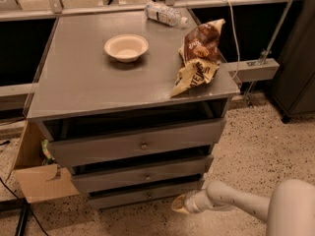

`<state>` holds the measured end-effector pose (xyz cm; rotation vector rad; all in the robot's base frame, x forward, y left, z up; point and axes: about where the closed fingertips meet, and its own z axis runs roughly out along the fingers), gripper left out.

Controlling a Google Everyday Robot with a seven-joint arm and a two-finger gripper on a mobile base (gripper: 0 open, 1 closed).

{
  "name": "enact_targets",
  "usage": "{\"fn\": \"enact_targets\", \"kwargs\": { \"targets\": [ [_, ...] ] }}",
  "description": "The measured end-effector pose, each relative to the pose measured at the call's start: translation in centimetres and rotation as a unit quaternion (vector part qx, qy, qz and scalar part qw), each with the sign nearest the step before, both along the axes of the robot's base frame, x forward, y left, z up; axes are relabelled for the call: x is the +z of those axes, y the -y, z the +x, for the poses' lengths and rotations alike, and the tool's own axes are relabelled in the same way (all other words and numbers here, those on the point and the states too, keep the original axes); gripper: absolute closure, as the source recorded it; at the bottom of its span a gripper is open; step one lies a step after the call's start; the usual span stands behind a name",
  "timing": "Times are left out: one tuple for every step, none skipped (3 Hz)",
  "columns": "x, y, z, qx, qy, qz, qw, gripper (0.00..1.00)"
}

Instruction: Close bottom drawer

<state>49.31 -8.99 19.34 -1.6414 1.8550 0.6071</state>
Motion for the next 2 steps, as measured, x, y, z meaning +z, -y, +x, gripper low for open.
{"fn": "enact_targets", "kwargs": {
  "targets": [
    [0.41,0.48,-0.17,-0.004,-0.008,-0.004,0.9999,0.84],
    [0.41,0.48,-0.17,-0.004,-0.008,-0.004,0.9999,0.62]
  ]
}}
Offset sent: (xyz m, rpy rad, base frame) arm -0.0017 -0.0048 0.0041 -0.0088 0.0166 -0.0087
